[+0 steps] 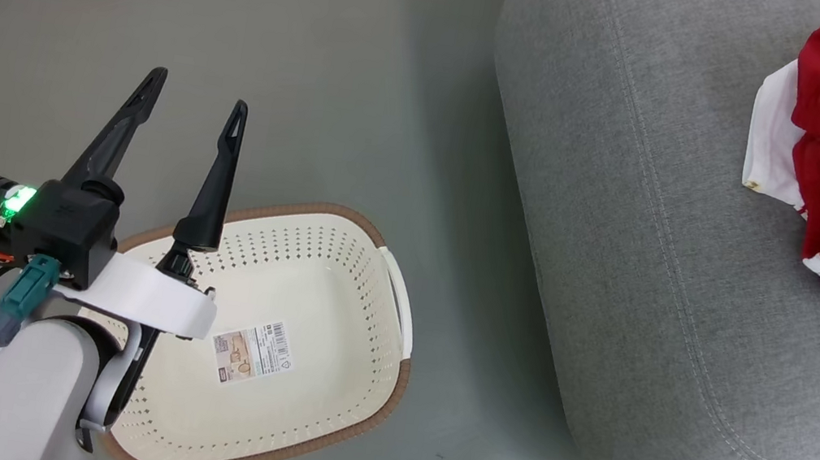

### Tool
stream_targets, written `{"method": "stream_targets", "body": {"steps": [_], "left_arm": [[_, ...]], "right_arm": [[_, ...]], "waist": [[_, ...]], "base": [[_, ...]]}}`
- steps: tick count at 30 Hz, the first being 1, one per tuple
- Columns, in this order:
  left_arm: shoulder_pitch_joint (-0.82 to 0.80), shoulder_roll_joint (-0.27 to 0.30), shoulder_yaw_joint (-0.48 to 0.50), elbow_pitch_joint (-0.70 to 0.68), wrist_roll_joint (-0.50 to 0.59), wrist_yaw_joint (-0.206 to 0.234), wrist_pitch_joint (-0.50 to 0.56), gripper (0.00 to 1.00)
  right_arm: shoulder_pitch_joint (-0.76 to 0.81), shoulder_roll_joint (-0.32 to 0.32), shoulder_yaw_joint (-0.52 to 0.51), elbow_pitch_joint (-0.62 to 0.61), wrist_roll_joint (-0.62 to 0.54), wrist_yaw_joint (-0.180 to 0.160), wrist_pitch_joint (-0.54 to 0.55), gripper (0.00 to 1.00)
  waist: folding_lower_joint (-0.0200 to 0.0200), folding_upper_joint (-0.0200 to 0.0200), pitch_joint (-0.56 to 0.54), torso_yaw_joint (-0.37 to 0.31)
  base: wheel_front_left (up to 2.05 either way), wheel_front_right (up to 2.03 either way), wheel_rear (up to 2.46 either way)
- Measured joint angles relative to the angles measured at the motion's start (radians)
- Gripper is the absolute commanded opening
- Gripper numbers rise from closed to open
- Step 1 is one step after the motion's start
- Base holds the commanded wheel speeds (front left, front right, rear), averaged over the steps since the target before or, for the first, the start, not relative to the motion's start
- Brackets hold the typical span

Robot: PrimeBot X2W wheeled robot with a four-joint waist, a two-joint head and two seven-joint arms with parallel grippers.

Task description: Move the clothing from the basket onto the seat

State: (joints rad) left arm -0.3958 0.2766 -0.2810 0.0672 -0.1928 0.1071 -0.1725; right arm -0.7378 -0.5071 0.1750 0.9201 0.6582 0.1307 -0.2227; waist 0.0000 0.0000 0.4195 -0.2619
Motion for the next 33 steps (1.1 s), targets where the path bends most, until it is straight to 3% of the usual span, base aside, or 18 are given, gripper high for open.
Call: {"method": "stream_targets", "body": {"steps": [20,33], "left_arm": [[0.007,-0.031,0.024,0.064,-0.036,0.016,-0.048,1.00],[0.073,-0.066,0.069,0.103,-0.070,0.053,-0.067,1.00]], "right_arm": [[0.069,-0.039,0.035,-0.175,-0.043,0.000,-0.024,1.00],[0.104,-0.043,0.066,-0.291,-0.105,0.000,-0.025,1.00]], "waist": [[0.0000,0.0000,-0.095,-0.020],[0.0000,0.0000,-0.172,0.016]], "base": [[0.00,0.00,0.00],[0.00,0.00,0.00]]}}
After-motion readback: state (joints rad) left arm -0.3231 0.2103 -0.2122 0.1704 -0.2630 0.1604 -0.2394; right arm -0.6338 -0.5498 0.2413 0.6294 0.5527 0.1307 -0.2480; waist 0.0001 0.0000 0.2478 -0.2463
